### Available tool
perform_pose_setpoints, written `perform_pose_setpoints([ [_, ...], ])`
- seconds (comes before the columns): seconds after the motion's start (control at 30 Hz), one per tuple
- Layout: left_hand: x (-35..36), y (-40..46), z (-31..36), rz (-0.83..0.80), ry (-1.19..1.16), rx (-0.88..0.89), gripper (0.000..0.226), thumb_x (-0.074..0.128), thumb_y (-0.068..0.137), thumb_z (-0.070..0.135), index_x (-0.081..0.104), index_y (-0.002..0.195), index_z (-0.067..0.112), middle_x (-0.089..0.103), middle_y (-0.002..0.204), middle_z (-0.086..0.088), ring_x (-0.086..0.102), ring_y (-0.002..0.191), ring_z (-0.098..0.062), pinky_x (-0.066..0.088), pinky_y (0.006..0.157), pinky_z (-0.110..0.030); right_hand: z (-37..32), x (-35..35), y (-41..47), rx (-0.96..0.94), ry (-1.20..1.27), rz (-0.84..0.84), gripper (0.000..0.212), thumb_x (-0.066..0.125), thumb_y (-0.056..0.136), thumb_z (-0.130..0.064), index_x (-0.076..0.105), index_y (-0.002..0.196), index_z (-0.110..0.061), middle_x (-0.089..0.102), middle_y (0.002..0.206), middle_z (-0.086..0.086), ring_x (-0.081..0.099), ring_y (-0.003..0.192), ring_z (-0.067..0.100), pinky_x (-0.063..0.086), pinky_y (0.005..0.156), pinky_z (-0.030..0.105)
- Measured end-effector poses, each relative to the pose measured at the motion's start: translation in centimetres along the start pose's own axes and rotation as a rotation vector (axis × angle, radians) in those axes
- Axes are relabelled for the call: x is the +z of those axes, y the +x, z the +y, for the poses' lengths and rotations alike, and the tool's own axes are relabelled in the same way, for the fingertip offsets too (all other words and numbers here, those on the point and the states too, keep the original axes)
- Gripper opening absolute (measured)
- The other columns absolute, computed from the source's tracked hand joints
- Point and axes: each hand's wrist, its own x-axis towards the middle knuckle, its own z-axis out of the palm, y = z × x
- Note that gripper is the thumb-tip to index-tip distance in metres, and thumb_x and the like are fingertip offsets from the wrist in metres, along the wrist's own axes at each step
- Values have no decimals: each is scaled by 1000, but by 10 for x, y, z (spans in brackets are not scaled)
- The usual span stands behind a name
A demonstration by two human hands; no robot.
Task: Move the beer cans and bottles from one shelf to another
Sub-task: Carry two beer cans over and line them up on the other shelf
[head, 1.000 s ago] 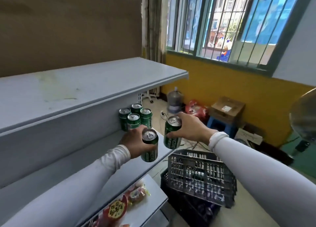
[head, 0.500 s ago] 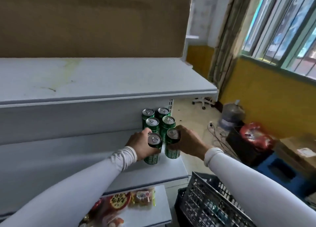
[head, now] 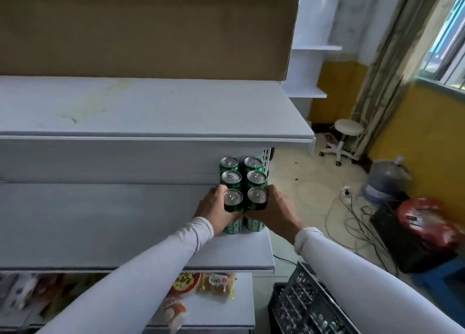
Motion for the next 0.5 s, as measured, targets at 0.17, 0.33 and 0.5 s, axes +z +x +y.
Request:
perform_pose_setpoints([
  [0.17,2,4,1,-6,13,-8,64,79,68,44,49,117,17,56,119,-6,57,105,-29,45,83,-32,1,3,1,8,24,2,79,87,54,-56,51,113,-16,63,101,-2,59,87,20,49,76,33],
  [0.33,-2,3,2,-41,21,-27,72,79,65,50,46,121,19,54,125,-4,56,108,-27,45,87,-32,2,-1,-4,7,25,-42,82,87,53,-55,52,118,-20,62,105,-4,59,90,16,47,75,28],
  [0.5,-18,-6,3,-122,65,-6,96,81,65,49,32,139,14,44,140,-10,49,123,-30,40,96,-32,-7,-26,-14,-103,-94,-100,90,87,61,-50,45,134,-17,58,124,4,58,108,20,46,88,27],
])
